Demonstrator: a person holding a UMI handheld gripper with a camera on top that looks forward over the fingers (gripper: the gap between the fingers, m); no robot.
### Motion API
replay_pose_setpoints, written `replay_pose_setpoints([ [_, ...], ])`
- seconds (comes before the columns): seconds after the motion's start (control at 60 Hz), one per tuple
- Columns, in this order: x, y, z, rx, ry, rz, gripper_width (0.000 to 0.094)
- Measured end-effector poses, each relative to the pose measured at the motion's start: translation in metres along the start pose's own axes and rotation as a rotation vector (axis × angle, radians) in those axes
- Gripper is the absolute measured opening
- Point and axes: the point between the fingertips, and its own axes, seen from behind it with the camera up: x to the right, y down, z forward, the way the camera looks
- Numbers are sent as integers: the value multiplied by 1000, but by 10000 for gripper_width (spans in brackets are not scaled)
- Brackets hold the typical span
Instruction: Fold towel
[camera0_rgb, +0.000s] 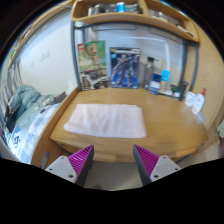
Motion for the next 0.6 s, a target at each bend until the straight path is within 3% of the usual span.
replay_pose_setpoints([
  [0.167, -106, -23, 76, -21, -71, -26, 805],
  [0.433, -180, -79, 186, -21, -33, -70, 795],
  [0.6, -190, -75, 228, -68, -1, -104, 661],
])
